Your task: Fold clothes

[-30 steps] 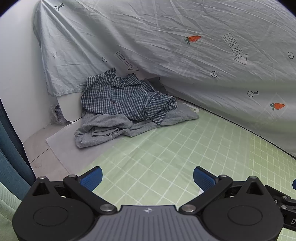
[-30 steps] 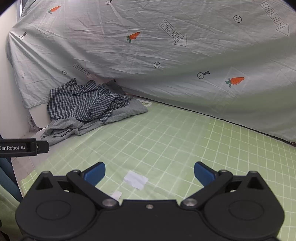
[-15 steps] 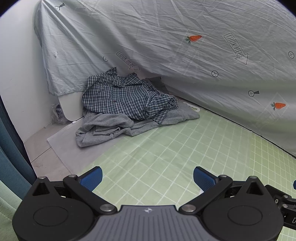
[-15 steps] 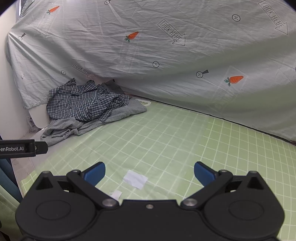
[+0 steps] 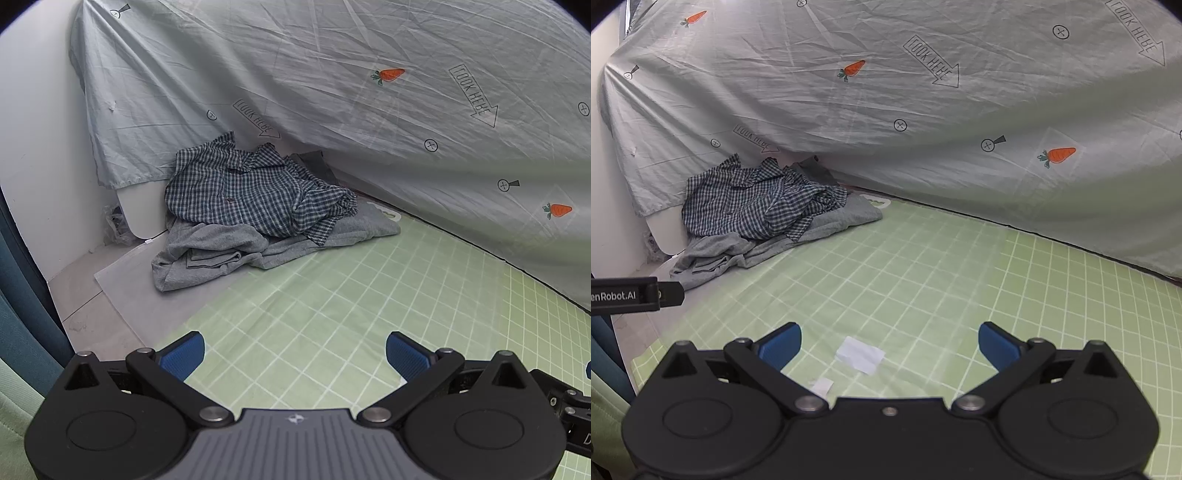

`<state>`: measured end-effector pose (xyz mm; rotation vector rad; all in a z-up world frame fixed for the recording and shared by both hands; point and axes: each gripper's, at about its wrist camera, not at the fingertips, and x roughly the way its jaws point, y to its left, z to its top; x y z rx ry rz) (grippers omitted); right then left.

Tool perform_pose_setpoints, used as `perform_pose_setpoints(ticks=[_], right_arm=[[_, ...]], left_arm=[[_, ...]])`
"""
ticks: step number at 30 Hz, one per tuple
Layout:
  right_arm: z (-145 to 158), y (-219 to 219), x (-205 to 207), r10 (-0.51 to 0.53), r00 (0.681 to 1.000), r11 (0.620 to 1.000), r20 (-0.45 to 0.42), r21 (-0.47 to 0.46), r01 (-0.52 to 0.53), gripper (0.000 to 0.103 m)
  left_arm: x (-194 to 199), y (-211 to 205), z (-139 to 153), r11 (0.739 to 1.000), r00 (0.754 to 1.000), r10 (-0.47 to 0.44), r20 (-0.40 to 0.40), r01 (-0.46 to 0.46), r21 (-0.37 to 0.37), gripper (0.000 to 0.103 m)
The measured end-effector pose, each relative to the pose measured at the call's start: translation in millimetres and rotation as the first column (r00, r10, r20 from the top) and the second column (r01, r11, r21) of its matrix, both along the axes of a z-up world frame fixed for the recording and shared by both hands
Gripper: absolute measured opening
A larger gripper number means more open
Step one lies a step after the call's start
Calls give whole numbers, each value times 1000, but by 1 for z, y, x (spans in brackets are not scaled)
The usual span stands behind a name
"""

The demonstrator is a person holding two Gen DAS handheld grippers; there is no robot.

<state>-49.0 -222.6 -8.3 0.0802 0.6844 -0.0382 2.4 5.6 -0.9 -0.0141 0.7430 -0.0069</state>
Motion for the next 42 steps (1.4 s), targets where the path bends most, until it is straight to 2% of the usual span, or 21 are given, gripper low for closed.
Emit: perform_pose_setpoints(ticks=[30,38,42], right_arm=[[-6,-5,5,-23,1000,1000,-18,18,23,103],[-10,-15,26,-30,999,1000,-30,-4,30,103],[-14,-23,52,-34,998,999,-47,-14,33,103]], left_arm=[[5,0,-4,1000,999,8,-35,-8,5,103],[33,-7,-10,1000,998,2,-68,-3,-21,103],[59,-4,-16,999,995,28,-92,-30,-22,103]])
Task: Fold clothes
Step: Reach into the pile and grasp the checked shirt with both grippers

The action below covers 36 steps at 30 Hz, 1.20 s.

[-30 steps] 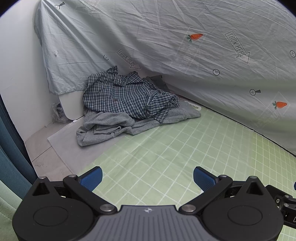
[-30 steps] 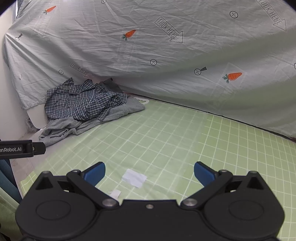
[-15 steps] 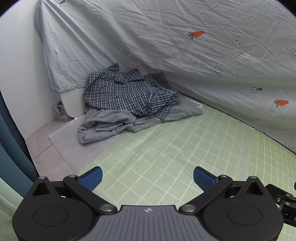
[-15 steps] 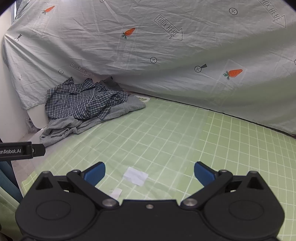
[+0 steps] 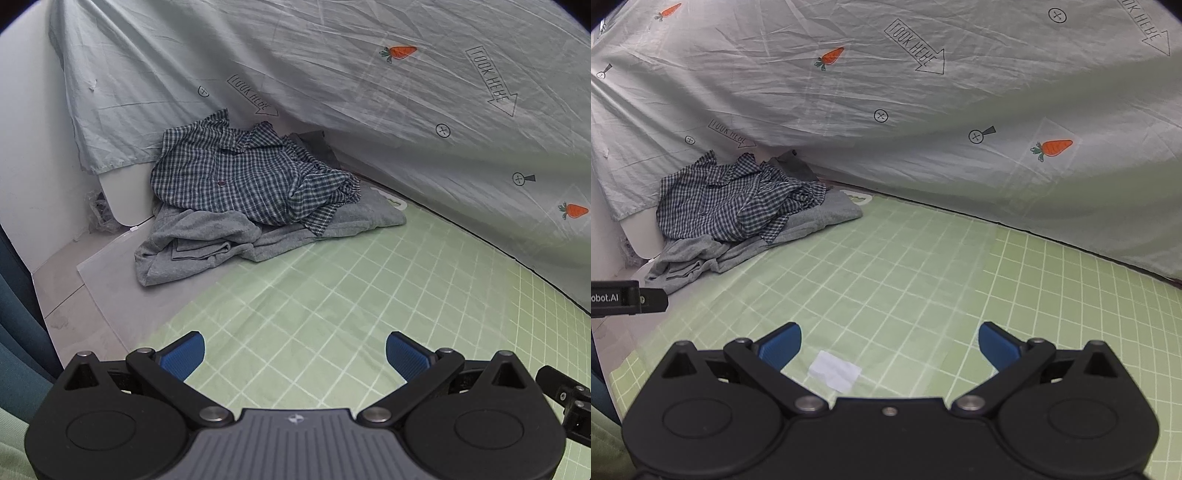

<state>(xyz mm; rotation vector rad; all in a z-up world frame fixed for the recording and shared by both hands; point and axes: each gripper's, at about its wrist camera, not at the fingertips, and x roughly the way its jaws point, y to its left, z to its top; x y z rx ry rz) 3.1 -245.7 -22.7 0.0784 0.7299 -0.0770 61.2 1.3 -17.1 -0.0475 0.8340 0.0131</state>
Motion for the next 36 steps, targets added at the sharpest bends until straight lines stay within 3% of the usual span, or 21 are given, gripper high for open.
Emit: perform_pose_setpoints(ticks=[11,17,22,29,30,31,33,34,35,36], right_arm=[[-23,12,139,56,996,998,-65,-29,-58,103],[-44,49,236,149,986,989,-78,-4,-149,102],[-56,85,317,222,974,972,-49,84,-218,86],[-81,136,390,310,949,941,-54,162,-298,68],[-86,140,396,314,947,938,-63,175,-299,64],[-91,145,401,314,946,938,-79,181,-296,61],[-101,151,407,306,946,943,-106,172,-286,41],[-103,152,405,297,950,946,-93,165,-280,33],[-103,150,402,298,951,946,-75,157,-284,16],[-103,149,398,302,952,945,-57,150,-291,11]], left_arm=[[117,62,-26,987,984,162,-68,-162,-1,103],[195,119,-48,940,939,330,-92,-336,-58,103],[252,158,-62,902,912,403,-71,-409,-139,102],[310,179,-84,889,909,415,-41,-414,-196,93],[316,180,-88,888,911,410,-39,-409,-211,89],[322,180,-92,891,919,392,-41,-390,-231,76],[331,178,-100,899,934,355,-48,-355,-256,51],[334,175,-103,903,936,347,-54,-349,-251,45],[335,172,-103,909,939,342,-47,-343,-236,41],[334,169,-102,915,941,338,-35,-337,-221,28]])
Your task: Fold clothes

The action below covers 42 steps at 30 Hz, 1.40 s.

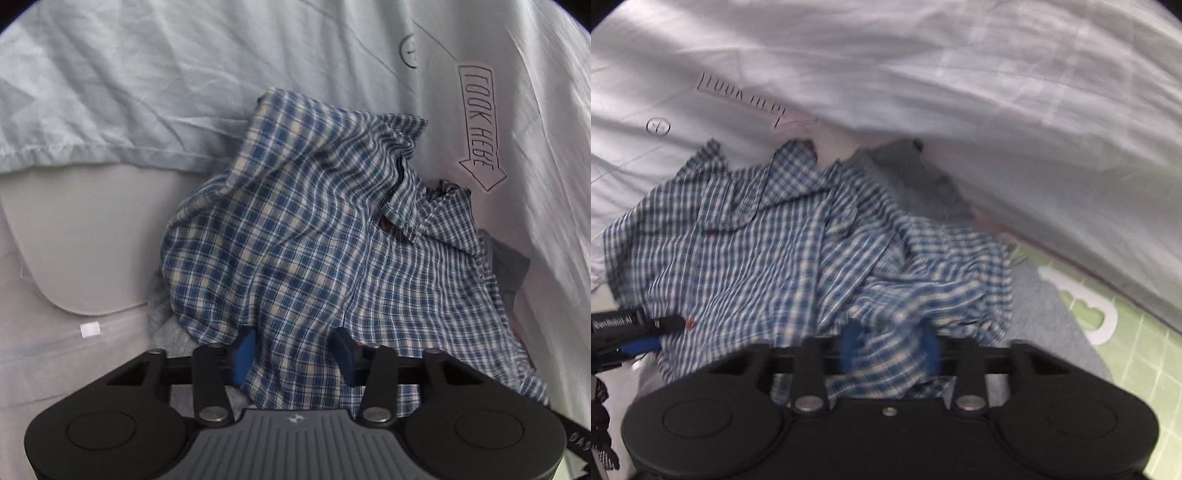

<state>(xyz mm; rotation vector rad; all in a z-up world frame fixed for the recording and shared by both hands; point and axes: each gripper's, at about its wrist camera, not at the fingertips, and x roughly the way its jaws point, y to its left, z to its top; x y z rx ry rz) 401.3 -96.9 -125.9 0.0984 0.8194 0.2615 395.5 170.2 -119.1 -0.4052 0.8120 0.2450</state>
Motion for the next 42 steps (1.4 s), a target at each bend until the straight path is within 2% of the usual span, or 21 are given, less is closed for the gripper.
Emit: perform_pose_setpoints(ticks=[1,4,8,12,14,16,18,21,23,25,26,27,28,29,30,32,35,38,42], right_arm=[[1,-3,-4,6,1000,1000,22,4,-6,9],[9,-11,-19,27,997,1000,68,-11,-26,7],[32,-26,-53,6,989,1000,146,-13,-5,7],[61,-52,-107,-42,973,998,227,-29,49,6],[75,-75,-143,-84,963,995,254,-27,94,6],[87,-106,-185,-140,951,987,274,-37,156,6],[94,-143,-226,-209,935,970,285,-59,235,6],[99,-207,-290,-334,903,924,271,-98,371,7],[91,-247,-331,-422,873,871,243,-159,465,7],[79,-287,-368,-521,833,798,185,-242,552,9],[75,-307,-385,-571,807,764,151,-261,589,10],[72,-326,-405,-623,773,733,119,-257,630,11],[71,-343,-425,-662,744,711,87,-241,660,13],[70,-355,-442,-683,727,697,73,-233,678,14],[70,-365,-459,-700,711,684,62,-226,694,22],[73,-376,-481,-707,703,678,71,-214,703,36],[76,-385,-498,-697,713,694,70,-180,697,38],[76,-389,-494,-675,735,725,57,-129,676,42],[66,-392,-484,-663,749,749,-17,-5,663,51]], left_arm=[[-2,-3,2,1000,1000,-5,7,5,15,19],[-12,-5,12,1000,999,-16,39,16,22,8],[-37,-21,41,996,993,-77,90,74,42,6],[-77,-53,77,992,981,-124,146,120,34,4],[-105,-76,92,980,966,-198,167,196,25,4],[-135,-104,101,954,939,-300,170,300,22,4],[-168,-133,104,914,901,-402,161,407,5,5],[-221,-183,86,848,852,-515,92,522,-90,6],[-257,-218,71,802,813,-580,43,579,-148,9],[-293,-252,55,766,772,-635,-20,626,-148,9],[-307,-264,51,751,754,-656,-47,645,-144,10],[-321,-277,46,735,734,-676,-74,663,-141,15],[-334,-284,44,731,727,-681,-87,667,-146,19],[-342,-286,44,738,734,-673,-90,657,-156,20],[-349,-288,44,748,745,-661,-90,643,-167,27],[-358,-289,45,775,773,-628,-92,612,-154,35],[-360,-284,44,824,816,-566,-114,555,-115,38],[-358,-276,40,860,850,-509,-134,497,-116,47],[-350,-269,35,887,872,-462,-162,449,-110,58]])
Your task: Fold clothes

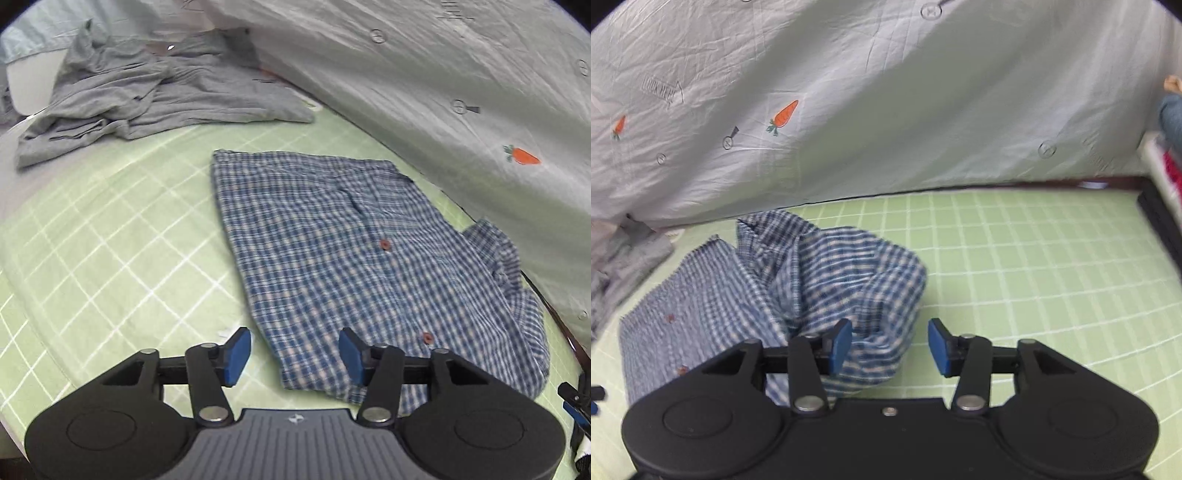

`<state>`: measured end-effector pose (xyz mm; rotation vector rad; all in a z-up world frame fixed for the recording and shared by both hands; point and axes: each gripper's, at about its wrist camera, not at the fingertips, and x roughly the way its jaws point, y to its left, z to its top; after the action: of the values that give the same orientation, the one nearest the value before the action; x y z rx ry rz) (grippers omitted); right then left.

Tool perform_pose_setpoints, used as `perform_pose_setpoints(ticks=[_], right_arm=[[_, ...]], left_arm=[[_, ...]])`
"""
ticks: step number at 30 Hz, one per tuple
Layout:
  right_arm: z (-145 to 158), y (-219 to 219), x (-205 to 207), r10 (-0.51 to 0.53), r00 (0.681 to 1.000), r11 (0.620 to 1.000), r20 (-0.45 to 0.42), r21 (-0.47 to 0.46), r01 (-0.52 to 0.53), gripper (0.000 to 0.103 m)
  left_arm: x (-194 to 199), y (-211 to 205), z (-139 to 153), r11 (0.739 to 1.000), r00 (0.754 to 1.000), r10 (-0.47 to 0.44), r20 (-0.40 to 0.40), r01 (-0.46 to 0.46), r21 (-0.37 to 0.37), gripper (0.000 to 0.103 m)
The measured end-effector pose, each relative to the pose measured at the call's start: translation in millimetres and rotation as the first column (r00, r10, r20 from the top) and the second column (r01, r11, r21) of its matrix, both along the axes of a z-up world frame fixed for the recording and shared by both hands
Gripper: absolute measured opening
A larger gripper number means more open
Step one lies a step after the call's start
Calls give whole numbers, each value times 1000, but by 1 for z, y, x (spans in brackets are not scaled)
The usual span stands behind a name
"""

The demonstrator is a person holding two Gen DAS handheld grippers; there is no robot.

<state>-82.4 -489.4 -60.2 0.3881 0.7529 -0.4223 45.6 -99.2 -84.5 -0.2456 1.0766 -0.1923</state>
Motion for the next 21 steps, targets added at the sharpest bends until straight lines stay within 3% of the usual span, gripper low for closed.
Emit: perform_pose_setpoints(ticks=[3,7,14,21], right_arm=[[-19,3,16,23,999,996,-24,92,-21,52],[-45,13,37,8,995,991,-95,132,4,52],[-81,7,76,-41,985,992,-167,109,60,46],[-89,-18,143,-58,987,998,-153,-48,51,50]], left_arm=[[16,3,-11,1000,999,16,-33,-16,2,59],[40,3,-20,1000,998,13,-59,-13,-1,65],[74,-8,-48,999,993,-33,-110,38,40,66],[108,-16,-57,999,999,8,-52,-6,40,68]])
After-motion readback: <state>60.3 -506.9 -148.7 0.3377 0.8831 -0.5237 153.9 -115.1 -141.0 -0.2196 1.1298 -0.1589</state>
